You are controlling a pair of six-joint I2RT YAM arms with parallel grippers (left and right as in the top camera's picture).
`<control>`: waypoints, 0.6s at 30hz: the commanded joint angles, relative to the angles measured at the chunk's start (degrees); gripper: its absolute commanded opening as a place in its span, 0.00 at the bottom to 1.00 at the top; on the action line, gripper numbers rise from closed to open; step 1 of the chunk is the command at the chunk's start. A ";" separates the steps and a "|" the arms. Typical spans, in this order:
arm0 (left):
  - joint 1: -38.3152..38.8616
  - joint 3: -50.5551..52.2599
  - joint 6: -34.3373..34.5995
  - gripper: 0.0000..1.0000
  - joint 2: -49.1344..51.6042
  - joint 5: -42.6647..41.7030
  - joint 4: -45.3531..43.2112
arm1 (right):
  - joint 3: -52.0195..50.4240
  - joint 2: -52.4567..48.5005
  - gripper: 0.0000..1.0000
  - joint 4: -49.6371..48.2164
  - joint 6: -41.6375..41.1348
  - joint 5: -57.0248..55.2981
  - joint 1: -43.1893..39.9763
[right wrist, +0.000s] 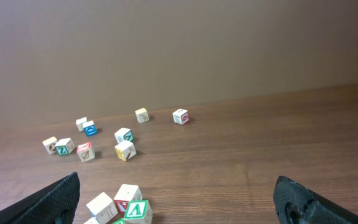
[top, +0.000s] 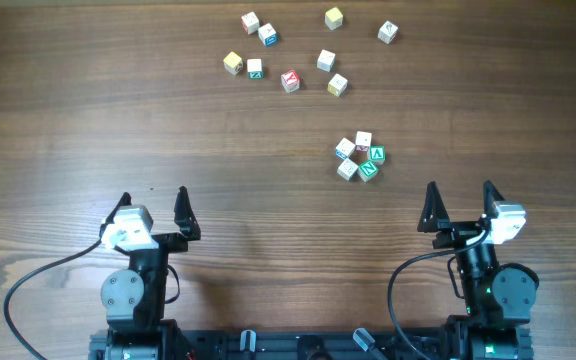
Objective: Form a circle
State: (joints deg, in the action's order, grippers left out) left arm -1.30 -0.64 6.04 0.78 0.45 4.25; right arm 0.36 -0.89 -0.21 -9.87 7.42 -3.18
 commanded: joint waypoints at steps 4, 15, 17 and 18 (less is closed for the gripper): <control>-0.48 0.33 -1.33 1.00 -0.61 -1.05 0.07 | -0.07 0.52 1.00 0.00 6.10 -1.18 0.24; -0.48 0.33 -1.33 1.00 -0.61 -1.05 0.07 | -0.07 0.74 1.00 -0.15 6.71 -1.01 0.24; -0.48 0.33 -1.33 1.00 -0.61 -1.05 0.04 | -0.07 0.70 1.00 -0.11 6.71 -1.01 0.22; -0.48 0.33 -1.33 1.00 -0.61 -1.05 0.04 | -0.07 0.68 1.00 -0.13 6.73 -1.01 0.22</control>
State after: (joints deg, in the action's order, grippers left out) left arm -1.30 -0.64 6.04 0.78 0.45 4.25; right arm 0.36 -0.89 -0.19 -4.16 7.40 -3.18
